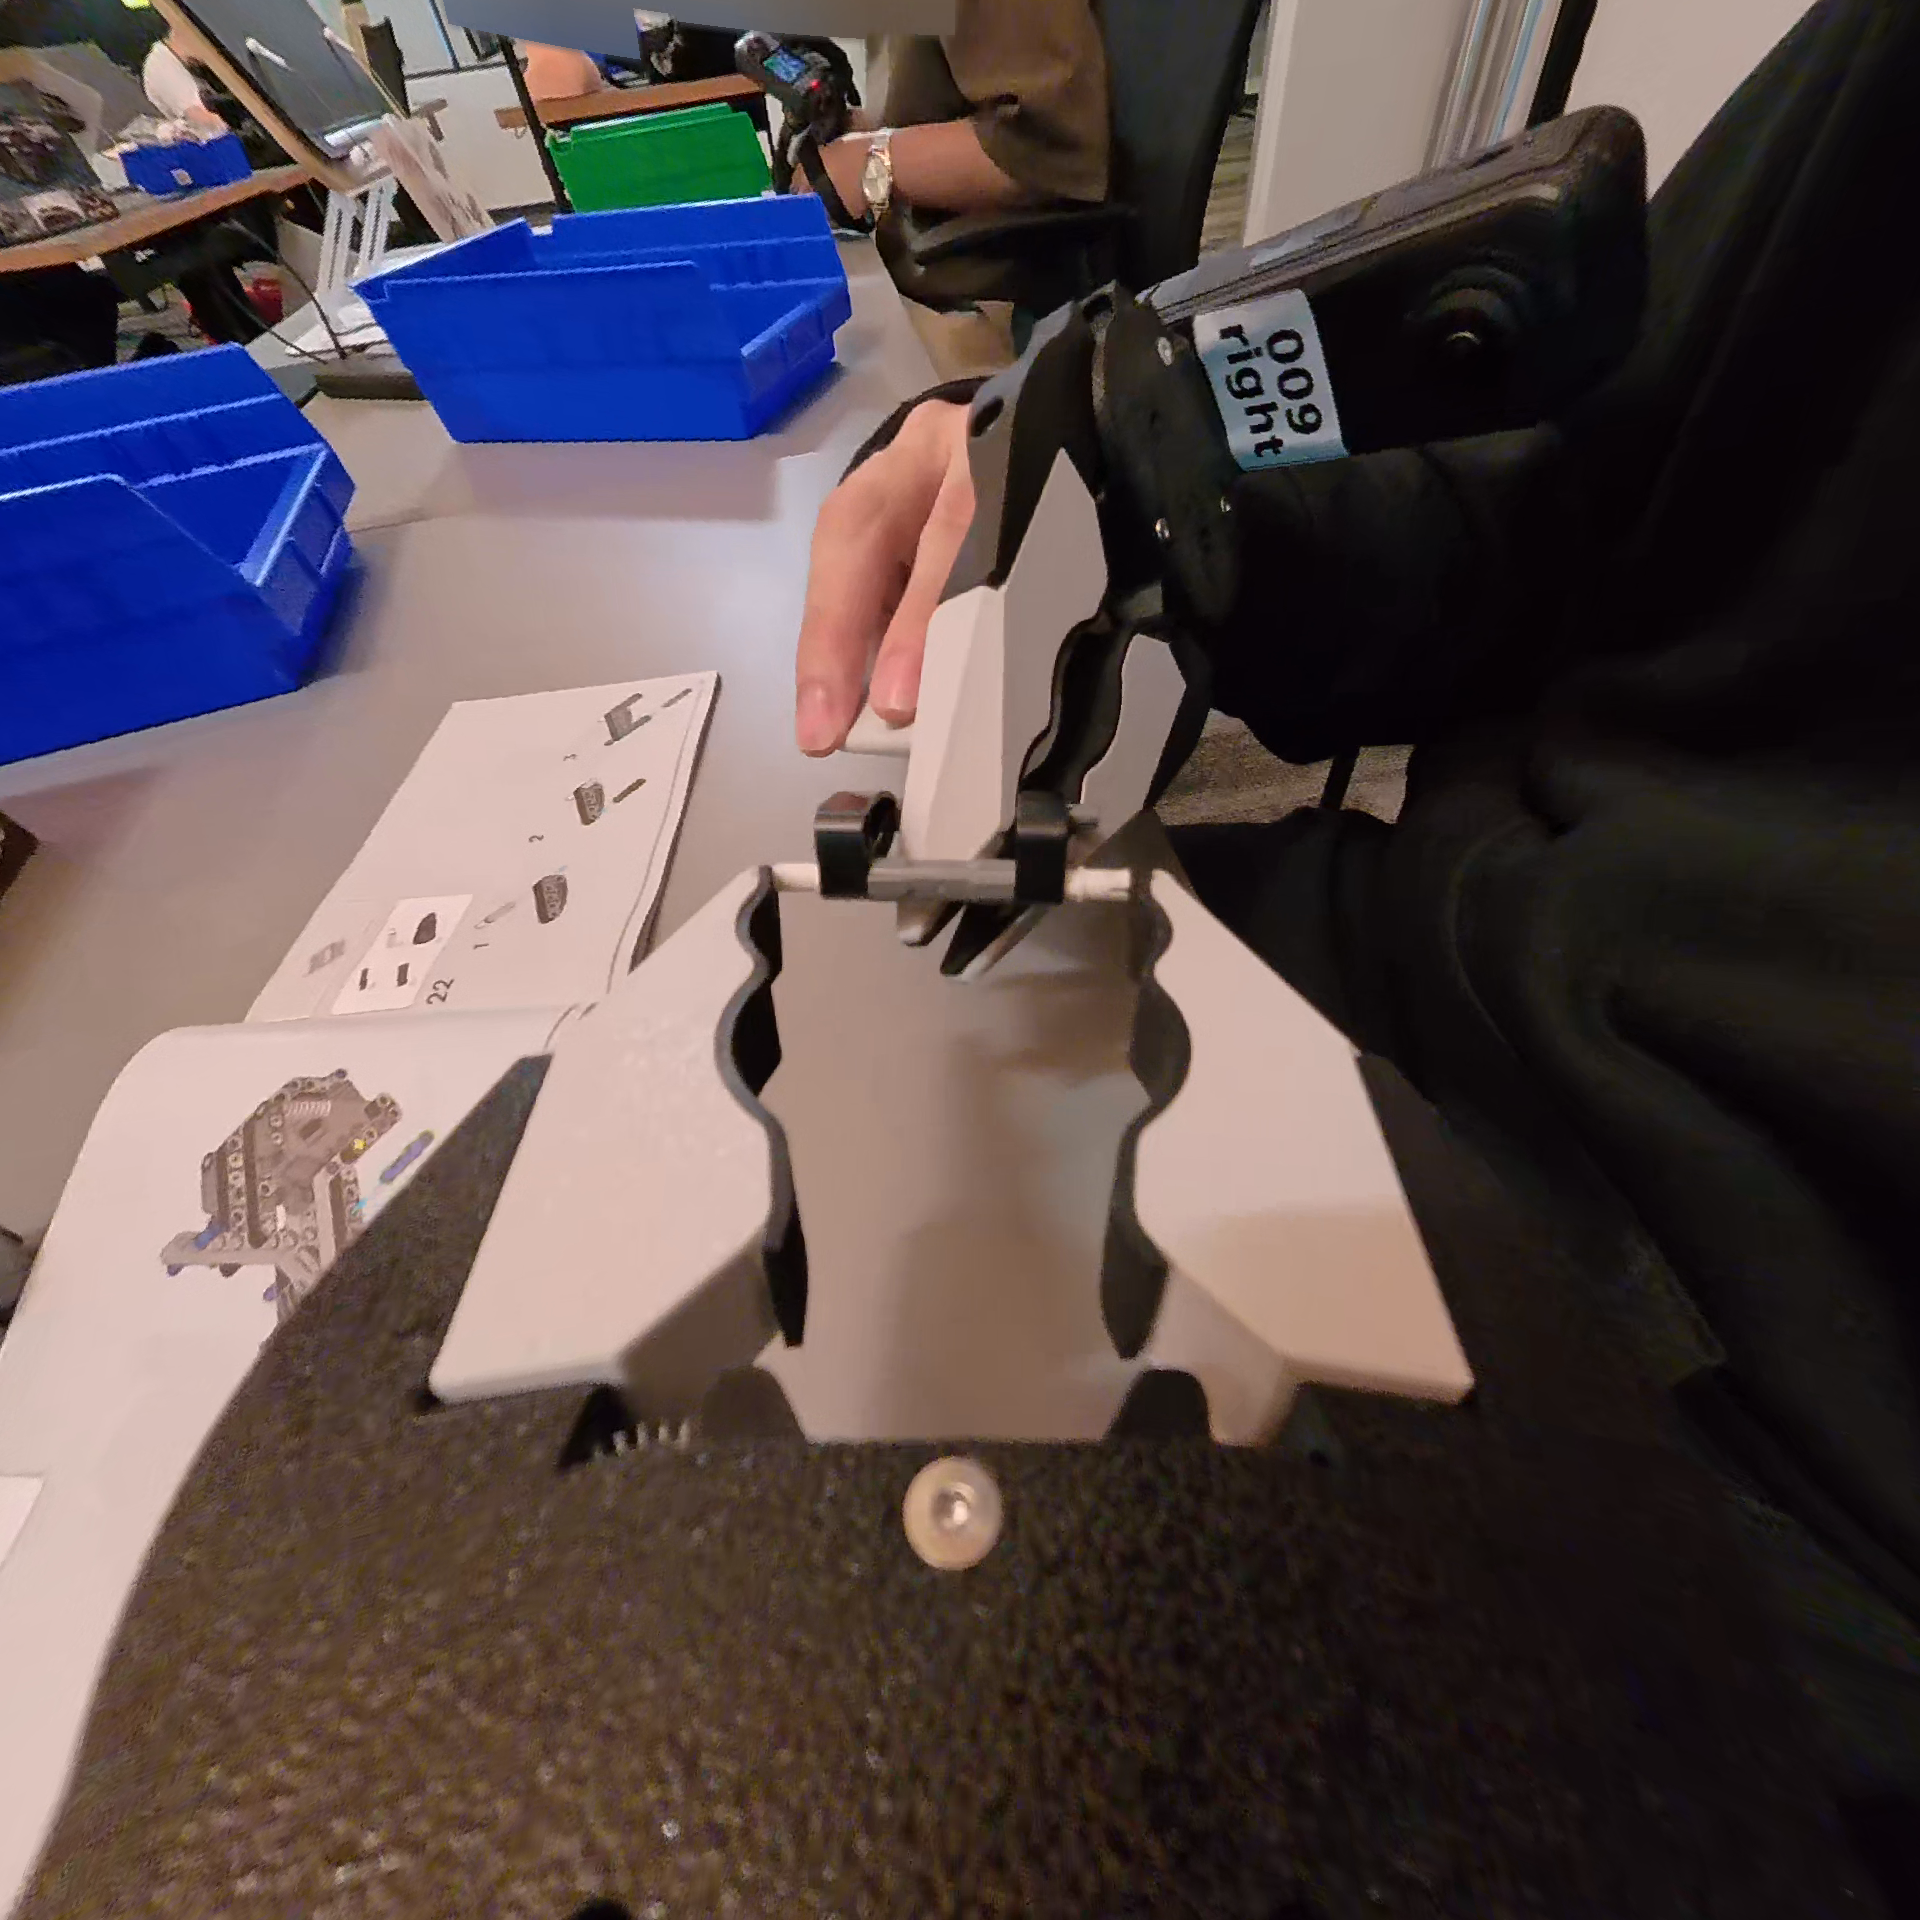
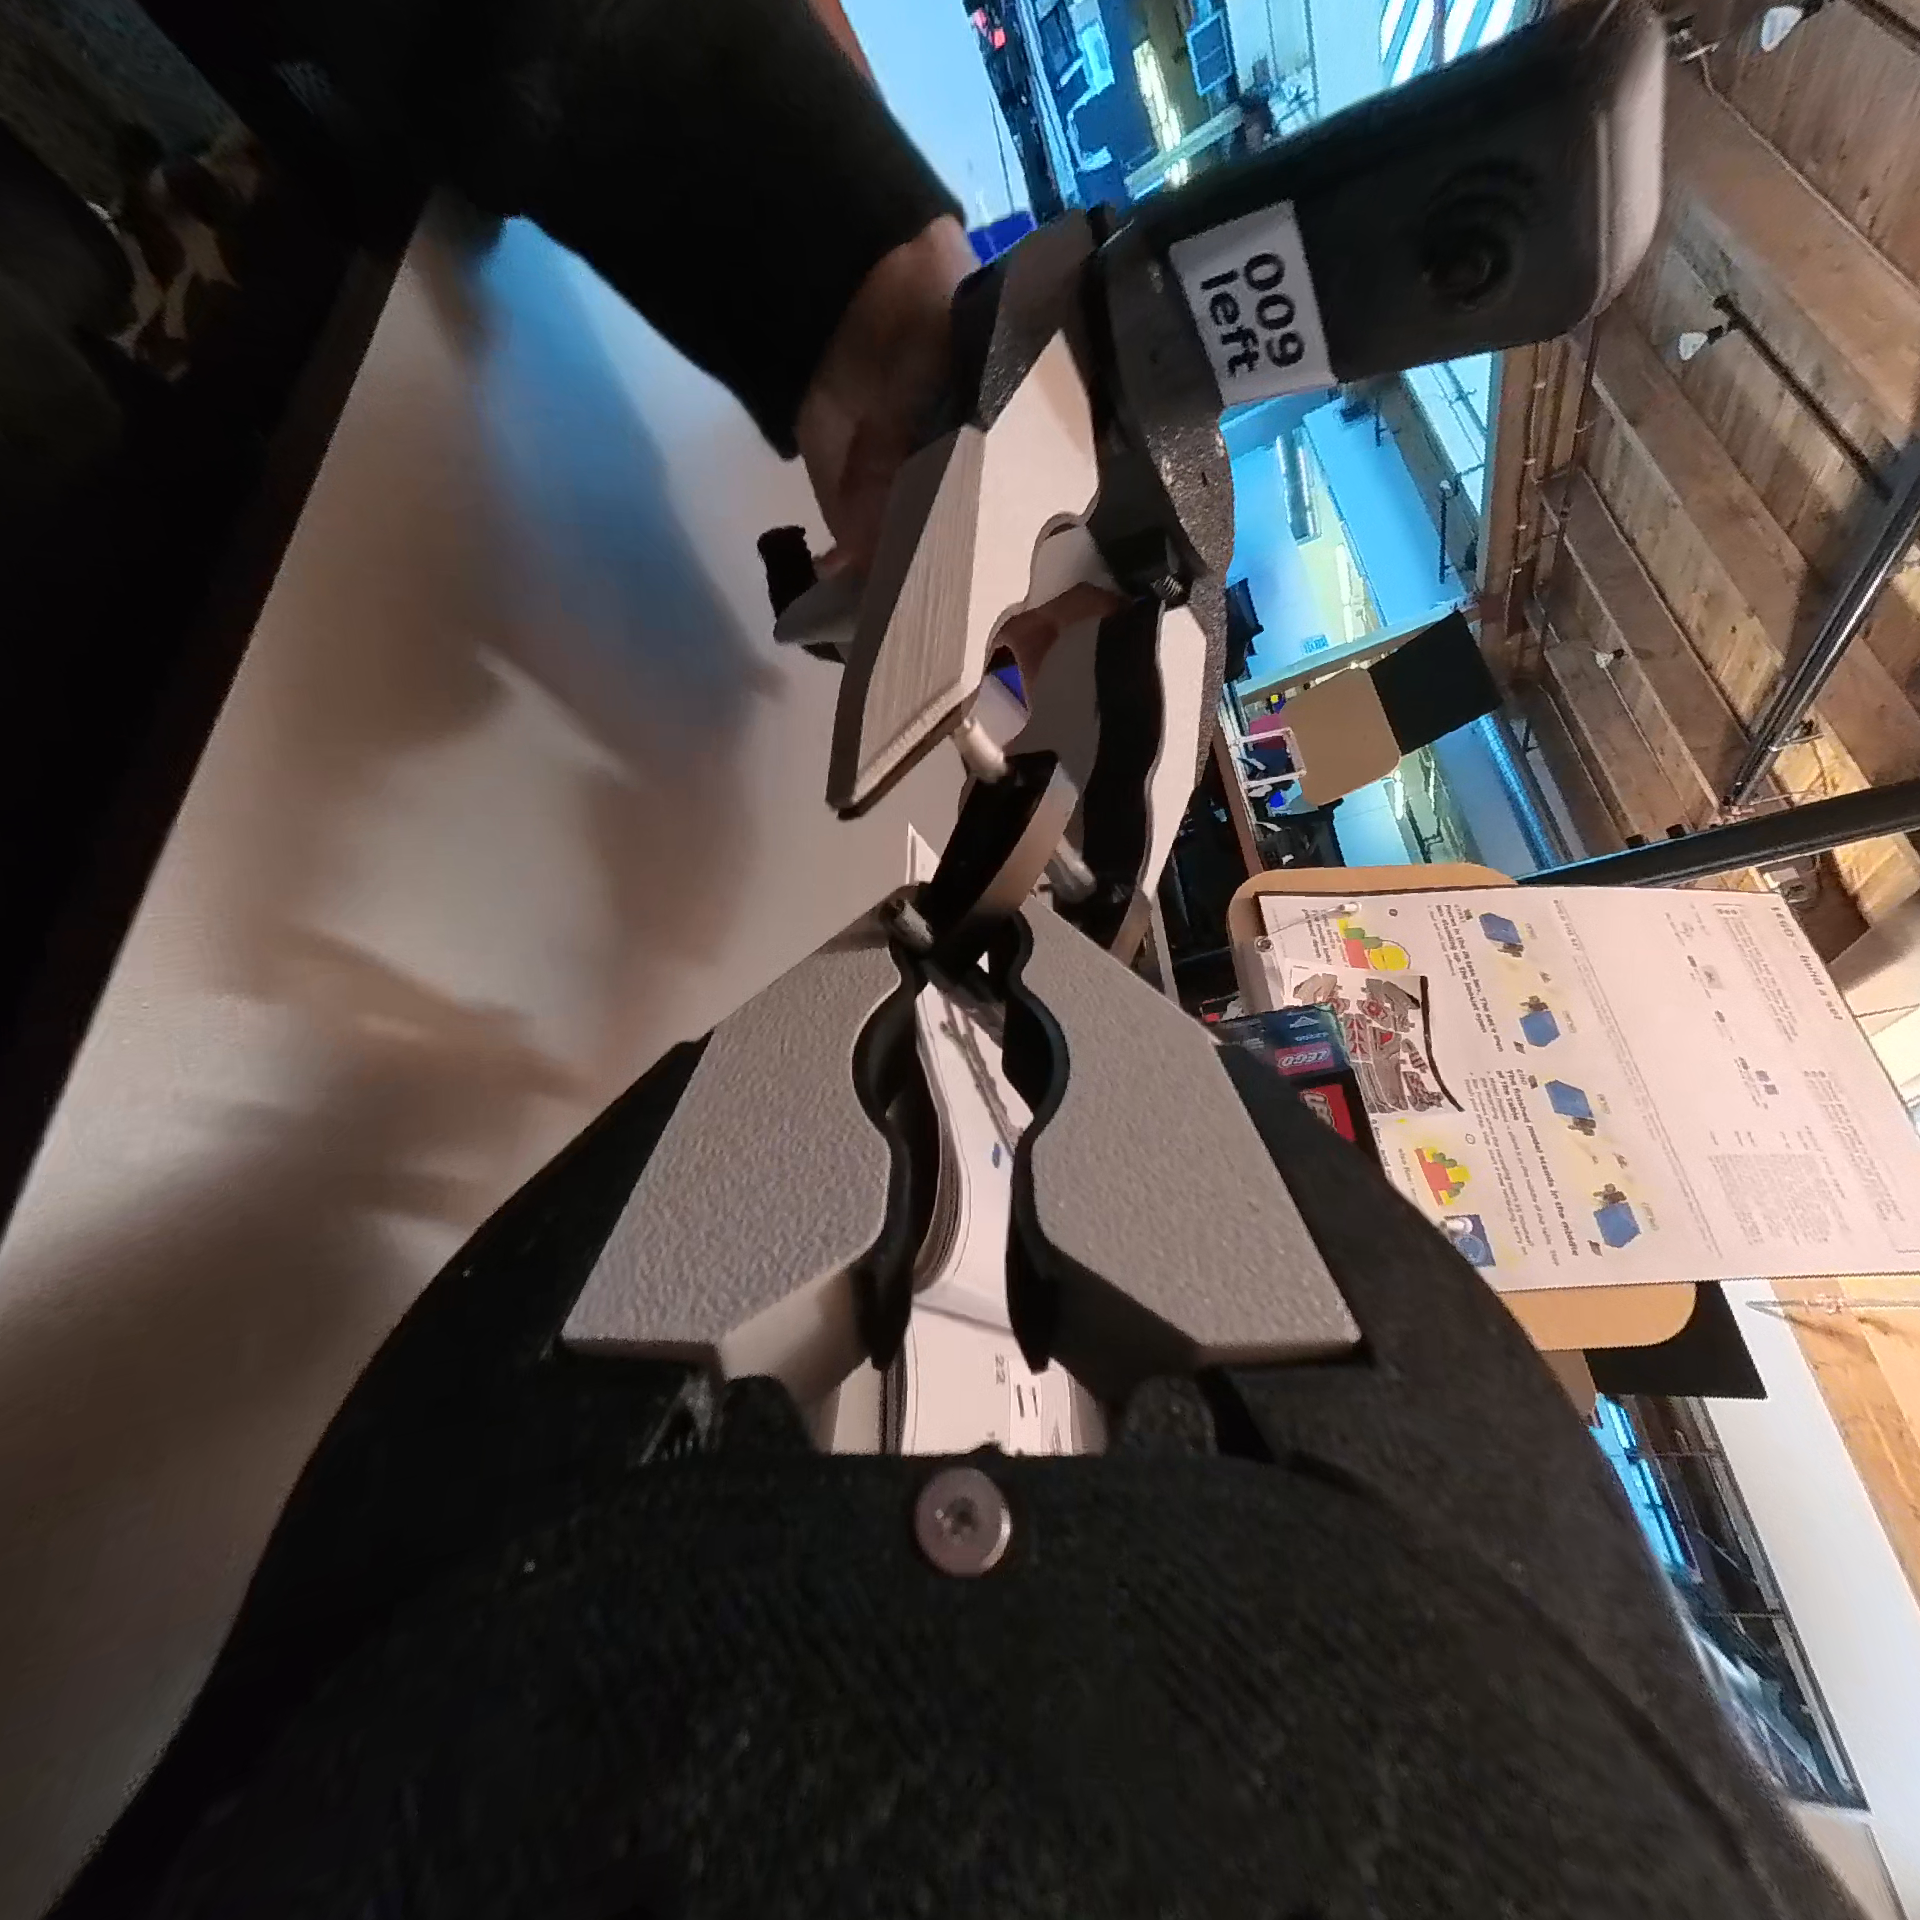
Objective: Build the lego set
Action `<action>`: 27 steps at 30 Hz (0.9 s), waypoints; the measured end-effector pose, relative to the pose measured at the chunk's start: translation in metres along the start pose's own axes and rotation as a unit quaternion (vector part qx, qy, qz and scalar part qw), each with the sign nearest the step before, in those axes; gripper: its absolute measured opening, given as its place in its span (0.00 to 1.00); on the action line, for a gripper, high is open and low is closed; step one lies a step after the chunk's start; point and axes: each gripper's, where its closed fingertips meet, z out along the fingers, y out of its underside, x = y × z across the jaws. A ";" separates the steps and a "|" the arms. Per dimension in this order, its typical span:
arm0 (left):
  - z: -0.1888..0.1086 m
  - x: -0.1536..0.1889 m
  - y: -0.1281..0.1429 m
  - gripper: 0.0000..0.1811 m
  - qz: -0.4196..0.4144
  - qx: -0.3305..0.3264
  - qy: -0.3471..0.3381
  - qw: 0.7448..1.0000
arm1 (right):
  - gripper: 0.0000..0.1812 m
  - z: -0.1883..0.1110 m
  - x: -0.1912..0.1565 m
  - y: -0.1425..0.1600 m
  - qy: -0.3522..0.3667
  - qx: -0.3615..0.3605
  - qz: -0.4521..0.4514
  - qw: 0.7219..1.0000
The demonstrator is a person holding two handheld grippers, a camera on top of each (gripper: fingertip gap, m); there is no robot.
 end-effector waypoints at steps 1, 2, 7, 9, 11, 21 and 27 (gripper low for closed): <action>-0.001 0.000 0.000 0.37 -0.004 0.000 0.002 1.000 | 0.04 0.000 0.000 0.003 -0.002 -0.008 -0.006 1.000; -0.001 0.001 0.000 0.37 -0.009 -0.001 0.006 1.000 | 0.04 0.000 -0.001 0.003 -0.003 -0.011 -0.012 1.000; -0.001 -0.003 0.006 0.34 -0.006 -0.021 -0.008 1.000 | 0.04 0.002 -0.006 0.005 -0.013 -0.027 -0.029 0.999; 0.000 -0.005 0.007 0.34 -0.002 -0.021 -0.013 1.000 | 0.04 0.001 -0.006 0.008 -0.014 -0.035 -0.034 0.999; 0.002 -0.006 0.008 0.34 0.005 -0.021 -0.018 1.000 | 0.04 0.001 -0.006 0.011 -0.019 -0.041 -0.033 0.998; 0.005 -0.007 0.013 0.33 -0.017 -0.014 -0.009 1.000 | 0.04 0.002 -0.014 0.018 -0.035 -0.059 -0.039 0.997; 0.003 -0.006 0.010 0.34 -0.014 0.009 -0.005 1.000 | 0.04 0.003 -0.013 0.014 -0.034 -0.040 -0.014 0.999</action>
